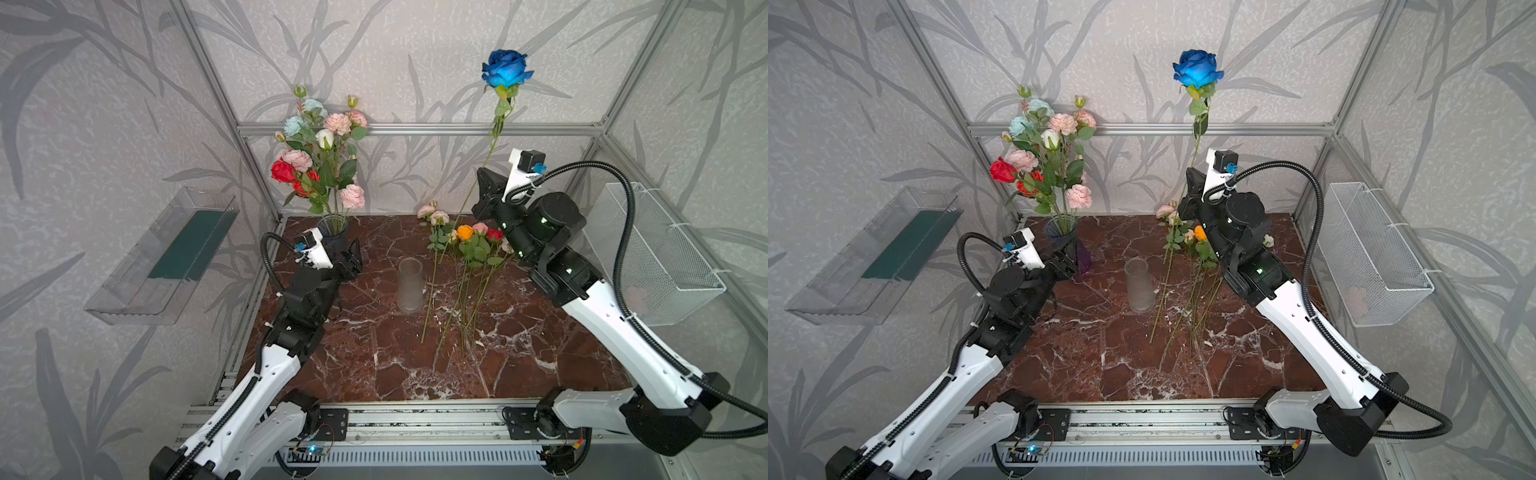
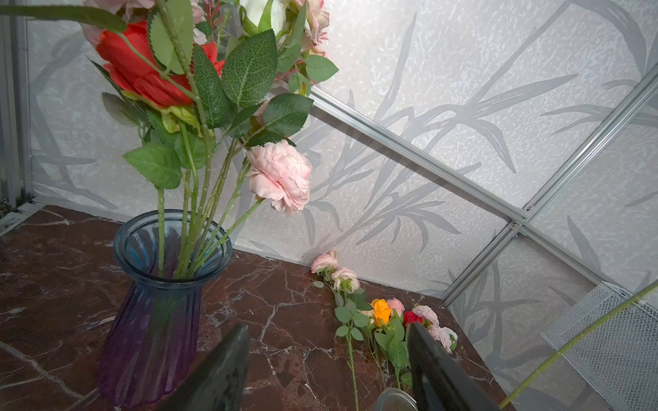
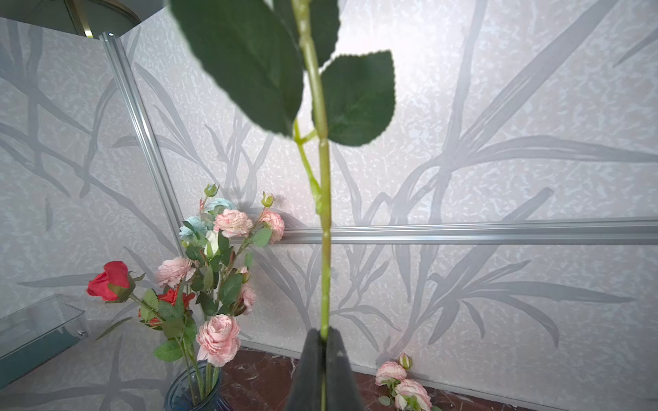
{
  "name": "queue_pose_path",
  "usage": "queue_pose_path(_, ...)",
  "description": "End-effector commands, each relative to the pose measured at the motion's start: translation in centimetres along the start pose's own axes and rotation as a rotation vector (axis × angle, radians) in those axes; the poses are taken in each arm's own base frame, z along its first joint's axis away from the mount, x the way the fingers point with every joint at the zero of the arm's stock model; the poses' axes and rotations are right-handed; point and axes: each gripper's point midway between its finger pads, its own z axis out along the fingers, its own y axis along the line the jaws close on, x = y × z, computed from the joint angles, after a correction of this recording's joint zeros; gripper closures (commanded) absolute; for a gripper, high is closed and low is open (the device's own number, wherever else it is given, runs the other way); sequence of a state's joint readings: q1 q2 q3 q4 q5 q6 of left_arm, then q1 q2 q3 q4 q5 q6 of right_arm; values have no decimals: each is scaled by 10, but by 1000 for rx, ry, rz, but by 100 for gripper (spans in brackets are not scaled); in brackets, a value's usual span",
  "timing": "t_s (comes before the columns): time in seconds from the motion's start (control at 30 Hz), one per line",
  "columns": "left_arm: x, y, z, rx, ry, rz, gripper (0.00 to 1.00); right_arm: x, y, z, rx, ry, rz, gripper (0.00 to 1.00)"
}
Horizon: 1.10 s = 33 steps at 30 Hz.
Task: Arrange the flowers into the vase
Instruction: 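Lift the blue rose high above the table with the right gripper, then lower the blue rose stem into the glass cylinder and open the right gripper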
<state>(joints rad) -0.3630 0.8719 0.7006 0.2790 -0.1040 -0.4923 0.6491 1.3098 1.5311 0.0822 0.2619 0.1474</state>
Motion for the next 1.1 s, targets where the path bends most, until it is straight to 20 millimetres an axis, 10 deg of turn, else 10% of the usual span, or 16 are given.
queue_pose_path(0.0,-5,2,0,0,-28,-21,30,-14,18,9,-38,-44,26,100)
queue_pose_path(0.27,1,1,4,10,-8,-22,30,33,40,43,-88,47,44,100)
queue_pose_path(0.7,12,6,11,-12,20,-7,30,202,50,50,-130,399,88,91)
queue_pose_path(1.07,18,3,14,6,45,-19,31,208,48,23,-141,419,97,78)
